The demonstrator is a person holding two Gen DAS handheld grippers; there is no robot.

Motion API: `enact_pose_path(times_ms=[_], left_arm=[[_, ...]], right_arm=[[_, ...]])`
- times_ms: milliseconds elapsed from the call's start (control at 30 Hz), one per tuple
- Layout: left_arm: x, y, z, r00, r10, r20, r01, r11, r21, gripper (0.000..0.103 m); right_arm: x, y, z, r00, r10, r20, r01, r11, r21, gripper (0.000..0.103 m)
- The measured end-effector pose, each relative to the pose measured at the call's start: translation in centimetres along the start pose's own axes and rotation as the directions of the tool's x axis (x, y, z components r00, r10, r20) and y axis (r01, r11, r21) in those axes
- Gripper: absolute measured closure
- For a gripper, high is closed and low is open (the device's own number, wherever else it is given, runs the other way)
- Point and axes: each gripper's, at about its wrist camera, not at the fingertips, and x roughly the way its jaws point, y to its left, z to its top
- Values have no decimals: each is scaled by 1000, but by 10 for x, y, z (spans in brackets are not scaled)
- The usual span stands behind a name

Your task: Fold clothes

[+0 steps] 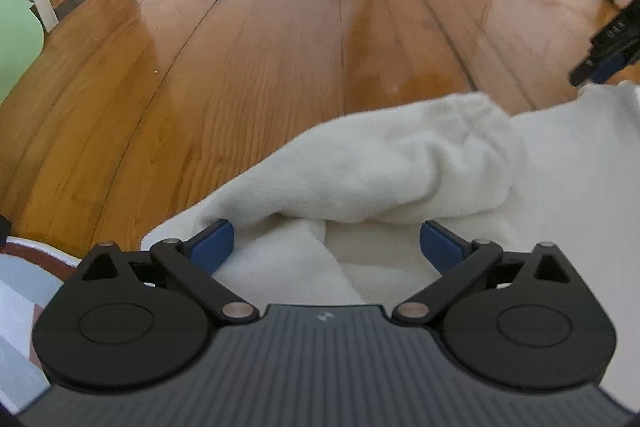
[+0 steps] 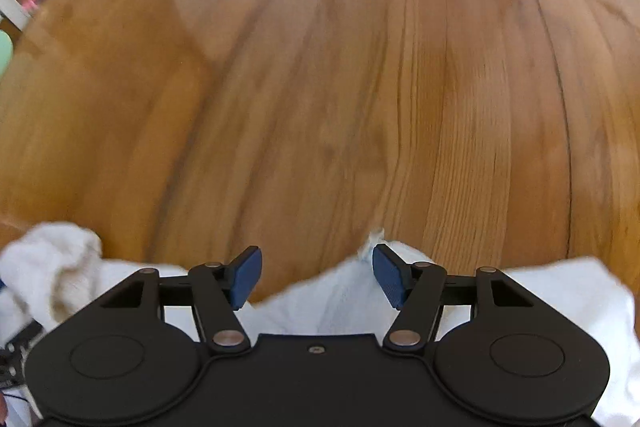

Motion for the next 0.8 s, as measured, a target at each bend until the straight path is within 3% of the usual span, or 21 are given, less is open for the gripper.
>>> enact_pose_path(times_ms=[33,67,133,200,267,300,333,400,467,500,567,633,667,700,733,767,800], left_arm=[[0,1,0,1000,13,10,-13,1000,-17,69],[-3,4,1,999,21,26,-20,999,-50,101],[-19,17,5,995,35,93,-20,988,-154,97],[-56,29,6,970,94,223,-40,971,-238,97],[-105,42,-4,909,260,326,-140,927,-348,97],[-123,49,-12,884,324,338,-176,898,-402,97],[-136,55,-21,868,370,331,-195,868,-458,96],[-146,68,-43,875,409,260,-207,801,-562,93],[-143,76,-59,879,448,164,-271,751,-601,92],[-150,80,-62,861,479,169,-279,723,-632,92],[-164,87,-69,823,540,174,-288,662,-691,80],[-179,94,-76,782,599,174,-292,598,-747,30],[-186,98,-80,760,627,172,-291,564,-773,22],[-193,98,-82,738,648,189,-282,551,-786,18],[-197,95,-81,731,642,230,-263,576,-774,18],[-194,92,-78,761,598,254,-238,620,-747,18],[-184,89,-73,808,528,261,-207,669,-714,18]], right_arm=[[2,-1,-5,1000,-23,-10,22,1000,-6,36],[3,-1,-10,999,-34,-17,34,999,-14,36],[-3,-4,-22,999,-38,10,38,999,-20,36],[-13,-8,-31,999,-28,40,28,999,-21,36],[-22,-15,-40,999,-15,46,16,1000,-10,36],[-24,-19,-42,999,-11,47,11,1000,-2,36],[-27,-24,-45,999,-7,48,7,1000,6,36],[-31,-32,-51,999,0,50,-2,1000,22,36],[-36,-37,-59,997,9,71,-12,999,43,36],[-37,-38,-61,996,8,84,-12,998,54,36],[-38,-40,-66,994,-4,106,-3,998,65,36],[-34,-39,-72,995,-18,102,14,999,49,35],[-32,-34,-78,994,-24,103,20,999,40,34],[-30,-29,-86,994,-29,105,26,999,32,34],[-30,-28,-92,993,-29,118,26,999,27,34],[-30,-29,-99,991,-28,133,25,999,23,34],[-33,-28,-103,988,-28,151,26,1000,17,35]])
